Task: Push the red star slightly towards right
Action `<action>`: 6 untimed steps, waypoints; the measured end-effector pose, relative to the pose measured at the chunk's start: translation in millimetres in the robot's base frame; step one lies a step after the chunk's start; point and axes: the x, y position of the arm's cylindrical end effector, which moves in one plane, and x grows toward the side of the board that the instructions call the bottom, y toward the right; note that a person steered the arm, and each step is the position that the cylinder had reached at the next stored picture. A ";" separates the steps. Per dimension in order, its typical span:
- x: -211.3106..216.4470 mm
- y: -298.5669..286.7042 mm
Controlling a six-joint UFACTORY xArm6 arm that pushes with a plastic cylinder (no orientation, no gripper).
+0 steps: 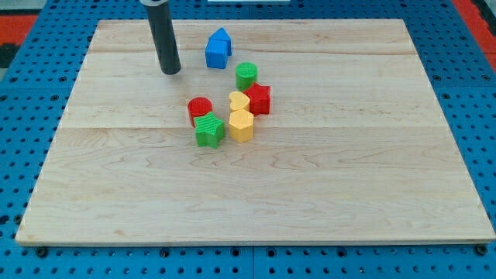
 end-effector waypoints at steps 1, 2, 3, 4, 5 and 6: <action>-7.2 25.0; -9.5 54.4; -9.2 36.5; 63.5 36.9; 121.2 39.6; 142.4 52.3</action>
